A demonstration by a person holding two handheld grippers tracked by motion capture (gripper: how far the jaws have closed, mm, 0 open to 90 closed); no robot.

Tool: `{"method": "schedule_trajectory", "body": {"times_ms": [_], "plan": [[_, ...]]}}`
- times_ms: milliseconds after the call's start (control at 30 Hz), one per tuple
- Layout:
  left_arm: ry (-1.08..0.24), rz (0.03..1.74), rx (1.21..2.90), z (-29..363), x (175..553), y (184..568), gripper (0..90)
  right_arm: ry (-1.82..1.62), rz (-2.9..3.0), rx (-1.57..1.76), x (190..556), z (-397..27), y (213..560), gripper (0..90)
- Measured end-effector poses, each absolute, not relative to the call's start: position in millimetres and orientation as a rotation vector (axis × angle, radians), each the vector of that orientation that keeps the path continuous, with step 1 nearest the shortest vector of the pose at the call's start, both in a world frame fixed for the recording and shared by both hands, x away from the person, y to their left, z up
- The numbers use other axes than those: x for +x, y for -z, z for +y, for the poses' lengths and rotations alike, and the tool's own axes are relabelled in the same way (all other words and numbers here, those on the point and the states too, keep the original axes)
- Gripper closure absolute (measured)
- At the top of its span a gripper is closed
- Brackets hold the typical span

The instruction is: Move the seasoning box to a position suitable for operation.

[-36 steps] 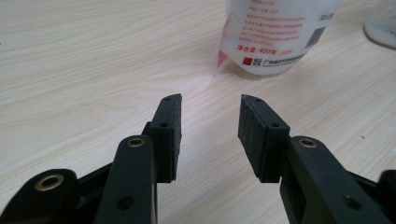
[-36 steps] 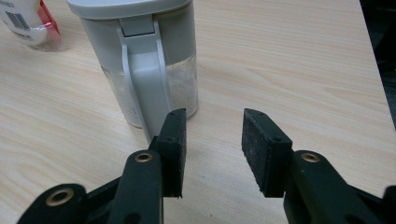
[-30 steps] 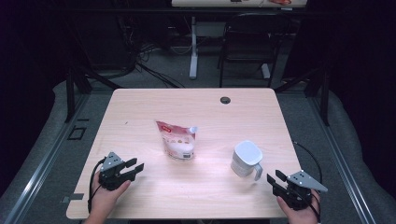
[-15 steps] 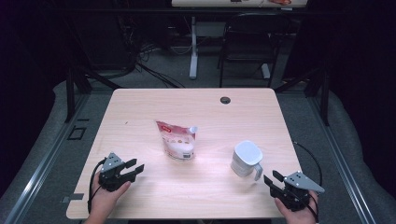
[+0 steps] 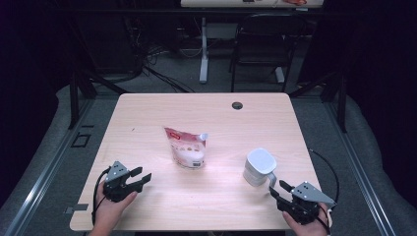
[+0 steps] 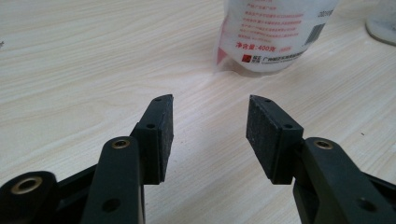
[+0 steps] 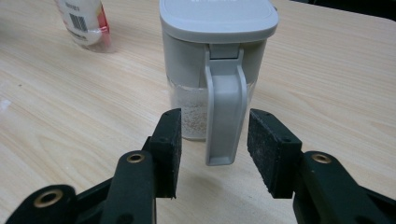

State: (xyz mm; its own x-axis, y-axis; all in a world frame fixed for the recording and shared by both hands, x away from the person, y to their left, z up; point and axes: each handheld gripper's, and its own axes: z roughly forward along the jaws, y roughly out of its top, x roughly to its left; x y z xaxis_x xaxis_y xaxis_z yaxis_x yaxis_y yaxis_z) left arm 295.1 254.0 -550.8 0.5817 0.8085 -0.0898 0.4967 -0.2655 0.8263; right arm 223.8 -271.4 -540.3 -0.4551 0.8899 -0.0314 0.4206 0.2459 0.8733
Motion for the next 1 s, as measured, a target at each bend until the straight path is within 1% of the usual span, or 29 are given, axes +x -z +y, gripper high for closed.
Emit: {"method": "schedule_trajectory", "body": {"times_ms": [633, 733, 900, 1000], "plan": [[-0.446, 1.064, 1.909, 260, 289, 552, 51.6, -1.093, 1.981, 1.229, 248, -262, 552, 52.7], [-0.449, 1.07, 1.904, 262, 288, 551, 51.6, -1.099, 1.976, 1.232, 251, -262, 552, 54.4], [-0.453, 1.087, 1.906, 266, 285, 551, 51.6, -1.098, 1.987, 1.216, 254, -261, 550, 60.4], [-0.453, 1.094, 1.902, 268, 283, 551, 51.6, -1.114, 1.986, 1.21, 255, -259, 550, 60.9]]}}
